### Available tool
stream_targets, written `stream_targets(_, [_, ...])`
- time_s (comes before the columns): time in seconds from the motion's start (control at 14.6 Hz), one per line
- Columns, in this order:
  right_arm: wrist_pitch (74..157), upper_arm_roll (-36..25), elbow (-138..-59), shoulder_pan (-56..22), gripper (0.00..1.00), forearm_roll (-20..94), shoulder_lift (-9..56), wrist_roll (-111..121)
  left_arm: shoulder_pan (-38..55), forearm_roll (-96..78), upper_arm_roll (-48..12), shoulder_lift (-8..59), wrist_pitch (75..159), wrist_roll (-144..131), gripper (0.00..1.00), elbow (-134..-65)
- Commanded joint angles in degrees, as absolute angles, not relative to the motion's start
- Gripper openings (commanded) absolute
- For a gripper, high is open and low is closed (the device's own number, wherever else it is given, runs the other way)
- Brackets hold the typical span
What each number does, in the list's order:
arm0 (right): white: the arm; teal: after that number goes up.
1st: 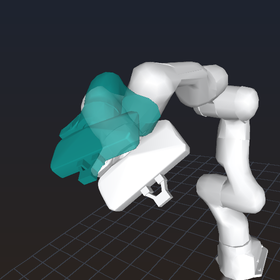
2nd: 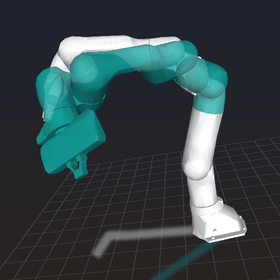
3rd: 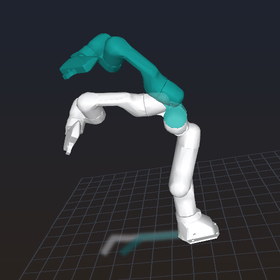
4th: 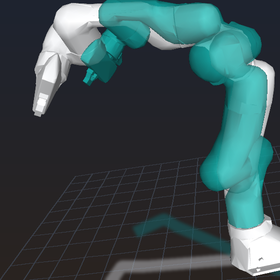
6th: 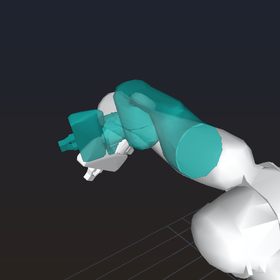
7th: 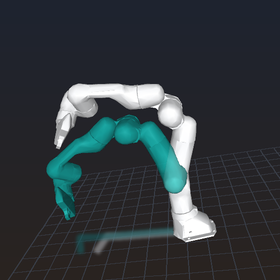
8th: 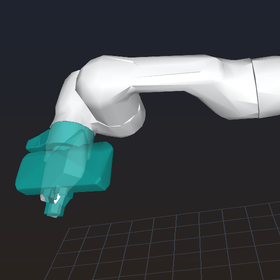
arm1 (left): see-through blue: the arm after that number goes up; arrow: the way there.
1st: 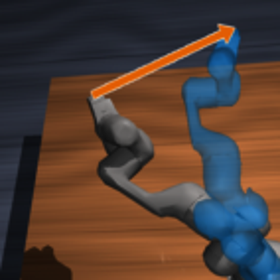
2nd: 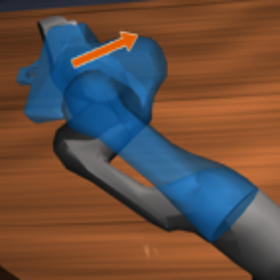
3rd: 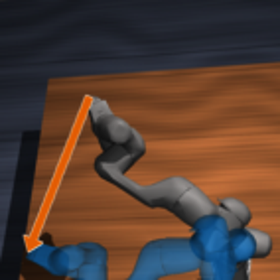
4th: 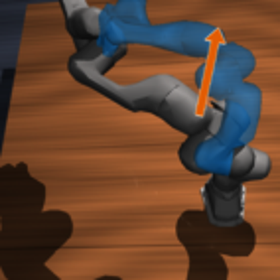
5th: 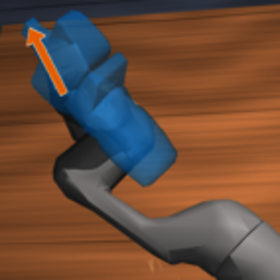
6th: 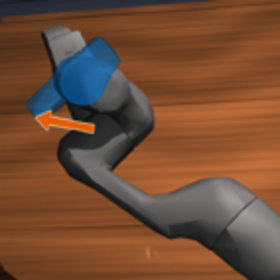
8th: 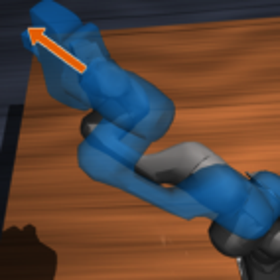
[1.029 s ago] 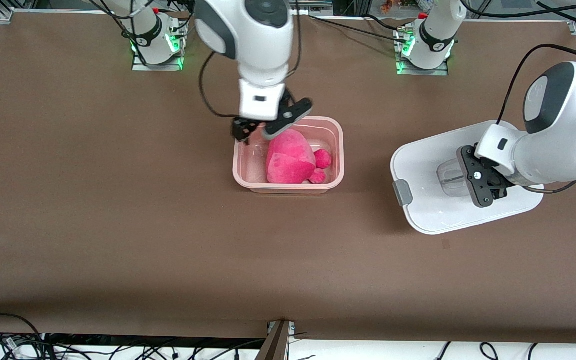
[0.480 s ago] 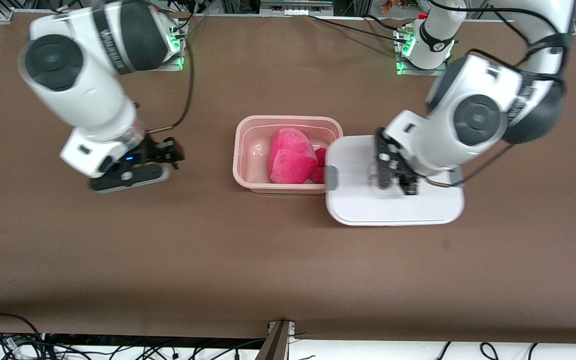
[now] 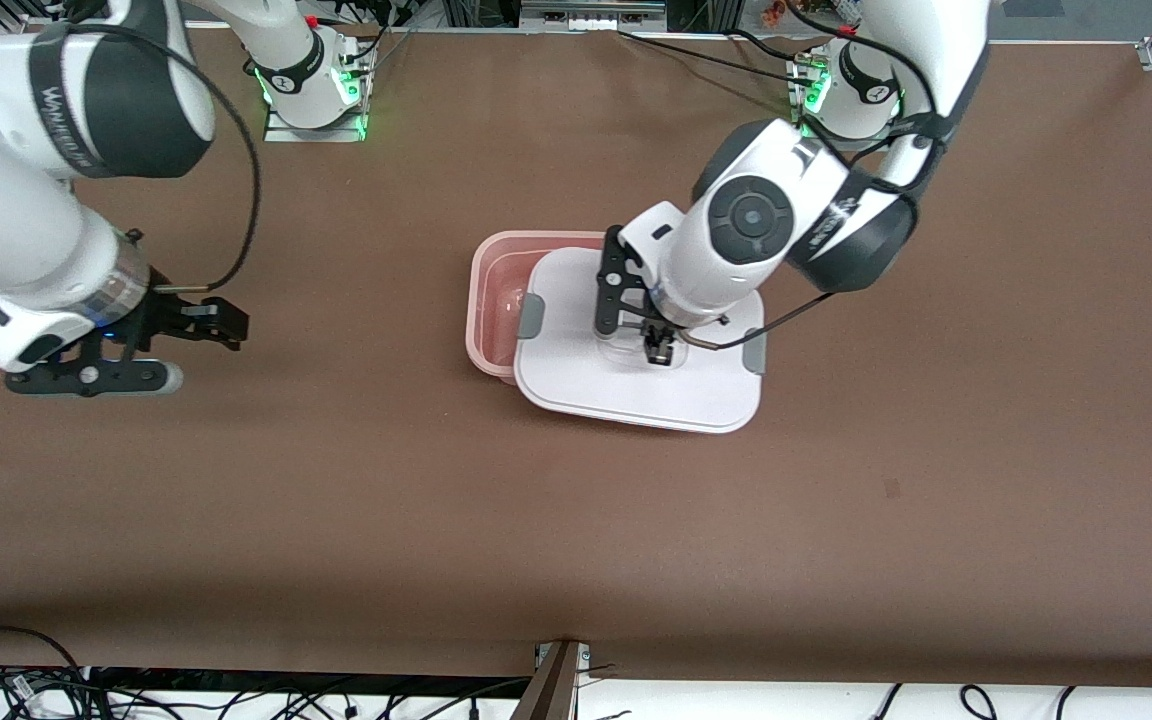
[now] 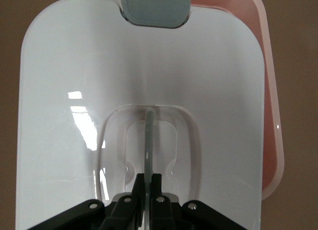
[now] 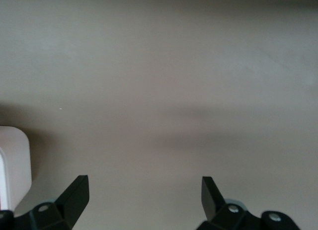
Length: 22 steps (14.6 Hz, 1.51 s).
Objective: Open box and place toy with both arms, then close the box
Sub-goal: 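Lower the lid onto the box with the left gripper while the right gripper withdraws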
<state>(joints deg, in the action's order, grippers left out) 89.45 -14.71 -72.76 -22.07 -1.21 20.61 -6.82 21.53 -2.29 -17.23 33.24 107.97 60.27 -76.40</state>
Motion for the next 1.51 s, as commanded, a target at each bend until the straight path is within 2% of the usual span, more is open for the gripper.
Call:
stream_targets(0.0, [88.24, -10.56, -73.21, -14.36, 1.0, 1.31, 16.36, -6.77, 24.86, -3.87, -16.52, 34.63, 109.07, 58.37, 0.0, -75.41])
stream_targets(0.14, [88.51, -7.92, -73.39, -9.07, 1.0, 4.03, 14.68, -6.77, 28.02, -3.0, -16.44, 35.07, 108.98, 53.99, 0.0, -75.85])
stream_targets(0.69, [87.19, -7.56, -81.73, -5.36, 1.0, 4.13, 7.39, -3.34, 29.53, -2.64, -16.26, 37.27, 108.9, 50.81, 0.0, -76.02])
stream_targets(1.44, [85.25, -6.94, -81.83, -5.54, 1.0, 1.76, 8.26, -3.16, 31.2, -2.64, -16.17, 37.79, 108.98, 42.19, 0.0, -76.82])
